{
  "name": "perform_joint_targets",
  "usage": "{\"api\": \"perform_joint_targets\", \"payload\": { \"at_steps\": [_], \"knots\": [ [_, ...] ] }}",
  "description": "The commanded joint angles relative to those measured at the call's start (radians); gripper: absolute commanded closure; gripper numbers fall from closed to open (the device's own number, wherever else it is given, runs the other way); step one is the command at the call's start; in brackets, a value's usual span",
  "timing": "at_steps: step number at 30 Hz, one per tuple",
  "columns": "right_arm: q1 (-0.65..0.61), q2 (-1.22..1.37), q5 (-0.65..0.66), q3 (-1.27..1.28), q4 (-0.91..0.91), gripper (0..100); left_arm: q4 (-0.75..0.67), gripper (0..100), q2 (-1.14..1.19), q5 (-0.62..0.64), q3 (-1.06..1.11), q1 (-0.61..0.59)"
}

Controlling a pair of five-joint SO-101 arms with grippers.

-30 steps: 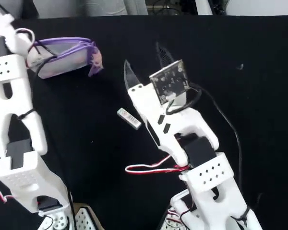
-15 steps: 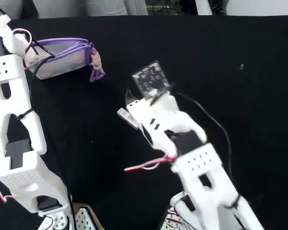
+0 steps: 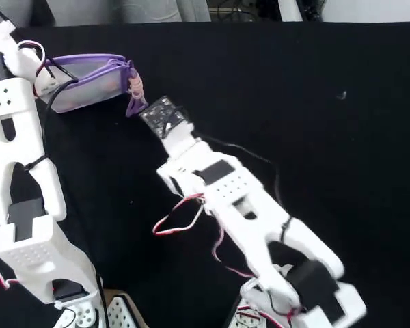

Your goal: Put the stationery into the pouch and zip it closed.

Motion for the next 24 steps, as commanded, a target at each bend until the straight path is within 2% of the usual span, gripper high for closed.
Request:
{"api": "perform_joint_targets", "payload": {
  "at_steps": [1,5,10,16,24],
  "knots": [
    [-0.011,0.062,0.034,-0.096,0.015,74.8,-0.025,97,-0.020,-0.006,-0.018,-0.008],
    [-0.012,0.179,0.091,-0.203,0.098,75.0,-0.025,97,-0.020,-0.006,-0.015,-0.004],
    [0.008,0.320,0.097,-0.337,0.169,75.0,-0.025,97,-0.020,-0.006,-0.013,-0.001],
    [0.034,0.426,0.169,-0.417,0.173,75.0,-0.025,97,-0.020,-0.006,-0.013,-0.001],
    [0.035,0.455,0.172,-0.435,0.175,75.1,-0.025,97,-0.020,-0.006,-0.012,-0.001]
  ]
}}
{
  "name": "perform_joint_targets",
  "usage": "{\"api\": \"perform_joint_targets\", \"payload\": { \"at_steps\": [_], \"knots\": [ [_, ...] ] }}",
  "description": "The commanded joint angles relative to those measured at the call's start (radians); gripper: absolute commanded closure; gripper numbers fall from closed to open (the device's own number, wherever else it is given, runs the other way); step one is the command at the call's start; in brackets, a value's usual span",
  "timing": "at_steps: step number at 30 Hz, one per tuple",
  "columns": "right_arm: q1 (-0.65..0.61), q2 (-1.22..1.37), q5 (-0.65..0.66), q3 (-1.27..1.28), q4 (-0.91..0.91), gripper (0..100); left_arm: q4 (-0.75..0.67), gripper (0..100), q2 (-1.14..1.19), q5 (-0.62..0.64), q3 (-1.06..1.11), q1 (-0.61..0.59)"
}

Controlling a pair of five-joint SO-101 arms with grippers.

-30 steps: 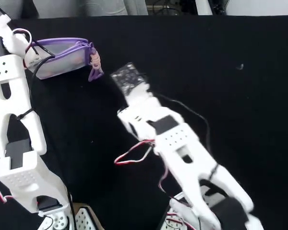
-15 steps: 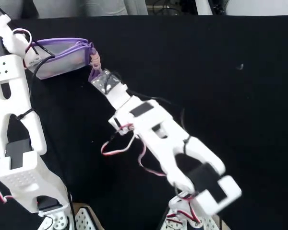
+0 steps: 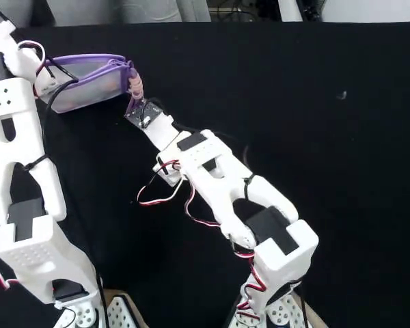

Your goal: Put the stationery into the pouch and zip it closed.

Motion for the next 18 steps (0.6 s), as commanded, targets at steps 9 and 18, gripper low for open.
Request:
{"api": "perform_joint_targets", "payload": {
  "at_steps": [9,18],
  "knots": [
    [0.018,-0.005,0.005,-0.070,0.068,75.6,-0.023,97,-0.020,-0.006,-0.010,0.001],
    [0.035,-0.007,0.008,-0.084,0.089,87.2,-0.023,97,-0.018,-0.006,-0.008,0.001]
  ]
}}
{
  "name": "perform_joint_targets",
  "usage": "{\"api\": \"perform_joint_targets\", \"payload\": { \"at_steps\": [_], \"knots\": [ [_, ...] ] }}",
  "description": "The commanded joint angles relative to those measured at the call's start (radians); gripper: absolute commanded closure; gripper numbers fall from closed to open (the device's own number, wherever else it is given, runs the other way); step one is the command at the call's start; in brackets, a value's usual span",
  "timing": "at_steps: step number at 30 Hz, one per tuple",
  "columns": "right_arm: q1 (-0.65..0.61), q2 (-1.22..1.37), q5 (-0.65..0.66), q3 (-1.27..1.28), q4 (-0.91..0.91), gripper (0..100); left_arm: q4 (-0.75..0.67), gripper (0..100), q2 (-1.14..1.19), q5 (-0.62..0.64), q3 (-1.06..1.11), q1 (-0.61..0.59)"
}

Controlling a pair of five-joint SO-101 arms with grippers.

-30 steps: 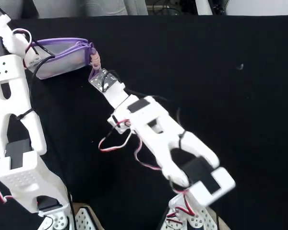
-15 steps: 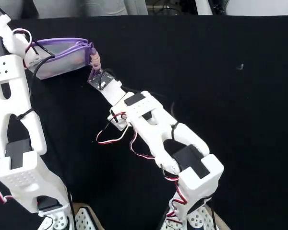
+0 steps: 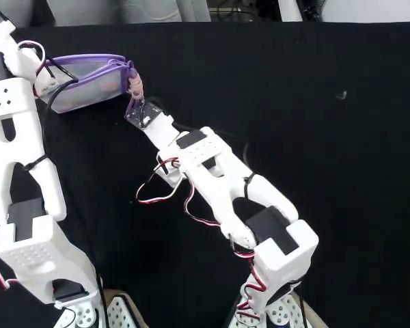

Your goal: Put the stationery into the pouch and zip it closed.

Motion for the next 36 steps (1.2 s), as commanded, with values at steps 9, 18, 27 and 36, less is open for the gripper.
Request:
{"api": "perform_joint_targets", "payload": {
  "at_steps": [9,18,27,36],
  "knots": [
    [0.041,0.028,0.006,-0.064,0.002,84.1,-0.020,97,-0.018,-0.006,-0.008,0.012],
    [0.048,0.148,0.002,-0.243,0.143,85.9,-0.020,97,-0.018,-0.006,-0.008,0.012],
    [0.109,0.071,0.000,-0.251,0.152,98.2,-0.018,97,-0.018,-0.006,-0.013,0.012],
    [0.247,-0.208,-0.087,-0.249,0.144,98.7,-0.015,97,-0.029,-0.005,-0.039,0.101]
  ]
}}
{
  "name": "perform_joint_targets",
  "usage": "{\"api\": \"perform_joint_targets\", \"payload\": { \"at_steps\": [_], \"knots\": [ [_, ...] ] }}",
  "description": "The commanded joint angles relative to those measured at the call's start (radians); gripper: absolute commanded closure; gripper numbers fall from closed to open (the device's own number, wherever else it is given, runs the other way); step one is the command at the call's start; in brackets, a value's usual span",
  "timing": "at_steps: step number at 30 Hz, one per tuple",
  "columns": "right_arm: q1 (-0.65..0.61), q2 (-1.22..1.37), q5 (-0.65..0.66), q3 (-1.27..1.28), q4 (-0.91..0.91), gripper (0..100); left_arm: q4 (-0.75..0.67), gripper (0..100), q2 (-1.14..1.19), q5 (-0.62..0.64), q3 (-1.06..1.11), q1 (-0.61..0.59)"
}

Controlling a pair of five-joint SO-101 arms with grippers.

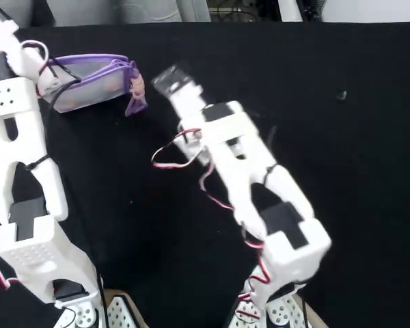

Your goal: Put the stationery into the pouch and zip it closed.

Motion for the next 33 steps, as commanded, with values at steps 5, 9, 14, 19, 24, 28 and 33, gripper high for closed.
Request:
{"api": "perform_joint_targets", "payload": {
  "at_steps": [5,9,14,19,24,28,33],
  "knots": [
    [0.083,-0.303,-0.101,-0.051,-0.078,98.7,0.087,97,-0.023,-0.005,-0.150,0.177],
    [0.083,-0.423,-0.132,-0.053,-0.176,98.7,0.166,97,-0.018,-0.005,-0.234,0.260],
    [0.106,-0.538,-0.192,-0.058,-0.244,98.7,0.183,97,-0.018,-0.005,-0.251,0.291],
    [0.115,-0.604,-0.264,-0.050,-0.304,98.7,0.175,97,-0.017,-0.005,-0.188,0.291],
    [0.087,-0.607,-0.402,-0.048,-0.391,98.7,0.175,97,-0.017,-0.005,-0.157,0.289],
    [0.046,-0.615,-0.474,0.007,-0.511,98.7,0.175,97,-0.017,-0.005,-0.154,0.285],
    [-0.029,-0.615,-0.496,0.101,-0.657,98.7,0.173,97,-0.017,-0.011,-0.153,0.282]
  ]
}}
